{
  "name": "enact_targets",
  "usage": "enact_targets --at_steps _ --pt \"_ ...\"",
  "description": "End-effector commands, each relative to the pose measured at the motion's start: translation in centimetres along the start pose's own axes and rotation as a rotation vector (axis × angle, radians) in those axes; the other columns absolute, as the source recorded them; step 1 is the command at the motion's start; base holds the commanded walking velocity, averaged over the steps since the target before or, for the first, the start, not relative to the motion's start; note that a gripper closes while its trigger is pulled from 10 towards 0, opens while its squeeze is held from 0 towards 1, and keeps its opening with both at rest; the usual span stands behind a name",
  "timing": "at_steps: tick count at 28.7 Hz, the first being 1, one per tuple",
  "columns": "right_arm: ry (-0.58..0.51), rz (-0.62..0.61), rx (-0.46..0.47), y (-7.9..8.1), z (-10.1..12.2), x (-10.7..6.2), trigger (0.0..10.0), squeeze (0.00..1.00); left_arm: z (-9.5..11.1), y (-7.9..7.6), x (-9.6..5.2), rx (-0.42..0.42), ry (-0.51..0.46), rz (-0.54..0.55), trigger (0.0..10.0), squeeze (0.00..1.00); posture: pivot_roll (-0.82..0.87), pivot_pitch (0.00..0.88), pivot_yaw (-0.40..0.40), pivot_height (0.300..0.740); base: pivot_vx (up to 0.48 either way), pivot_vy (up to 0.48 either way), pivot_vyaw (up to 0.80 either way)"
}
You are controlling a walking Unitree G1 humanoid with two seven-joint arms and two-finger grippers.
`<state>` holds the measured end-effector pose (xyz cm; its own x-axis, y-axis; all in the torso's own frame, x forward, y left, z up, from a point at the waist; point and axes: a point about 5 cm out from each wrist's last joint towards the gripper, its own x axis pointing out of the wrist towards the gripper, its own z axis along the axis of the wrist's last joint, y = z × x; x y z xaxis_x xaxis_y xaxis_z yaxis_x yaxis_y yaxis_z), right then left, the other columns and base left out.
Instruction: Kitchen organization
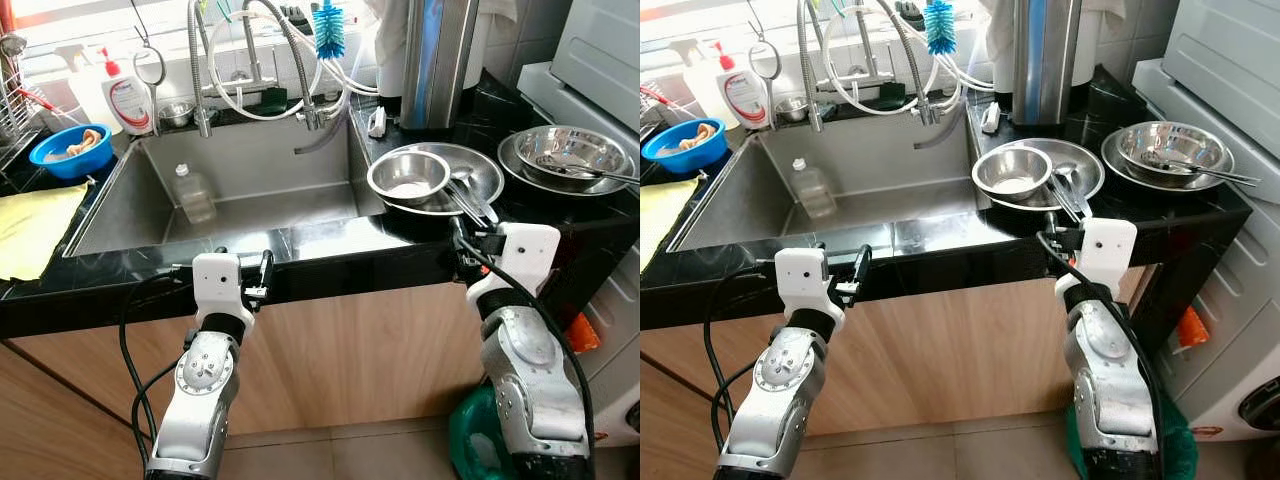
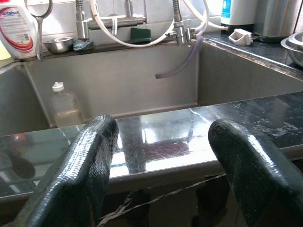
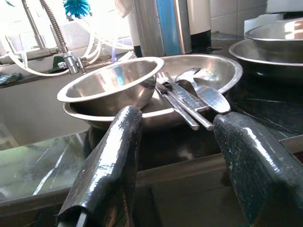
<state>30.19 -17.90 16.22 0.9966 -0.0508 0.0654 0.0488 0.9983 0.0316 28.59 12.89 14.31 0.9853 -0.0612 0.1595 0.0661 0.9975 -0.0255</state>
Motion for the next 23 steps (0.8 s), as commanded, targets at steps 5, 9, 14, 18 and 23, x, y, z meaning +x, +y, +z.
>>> enact_targets --at_steps 5,9,14,18,23 --pt "-0.02 -0.036 -0.001 -0.2 0.4 0.5 10.0 0.0 -0.1 0.5 -0.1 0.023 0.001 0.013 10.0 0.0 -0.19 0.0 0.108 0.74 0.0 0.0 0.0" --pt "-0.06 -0.095 0.006 -1.0 1.0 0.4 10.0 0.0 -0.1 0.5 -0.1 0.023 0.003 0.013 10.0 0.0 -0.19 0.0 0.108 0.74 0.0 0.0 0.0" --pt "-0.111 -0.179 0.013 -1.9 1.8 0.4 10.0 0.0 -0.2 0.5 -0.1 0.023 0.007 0.011 10.0 0.0 -0.19 0.0 0.111 0.74 0.0 0.0 0.0" --pt "-0.123 -0.208 0.011 -2.1 1.9 0.3 10.0 0.0 -0.2 0.5 -0.2 0.026 0.009 0.011 10.0 0.0 -0.19 0.0 0.111 0.74 0.0 0.0 0.0" --pt "-0.192 -0.278 -0.002 -2.9 2.9 0.1 10.0 0.0 -0.2 0.4 -0.2 0.039 0.005 0.002 10.0 0.0 -0.19 0.0 0.11 0.74 0.0 0.0 0.0"
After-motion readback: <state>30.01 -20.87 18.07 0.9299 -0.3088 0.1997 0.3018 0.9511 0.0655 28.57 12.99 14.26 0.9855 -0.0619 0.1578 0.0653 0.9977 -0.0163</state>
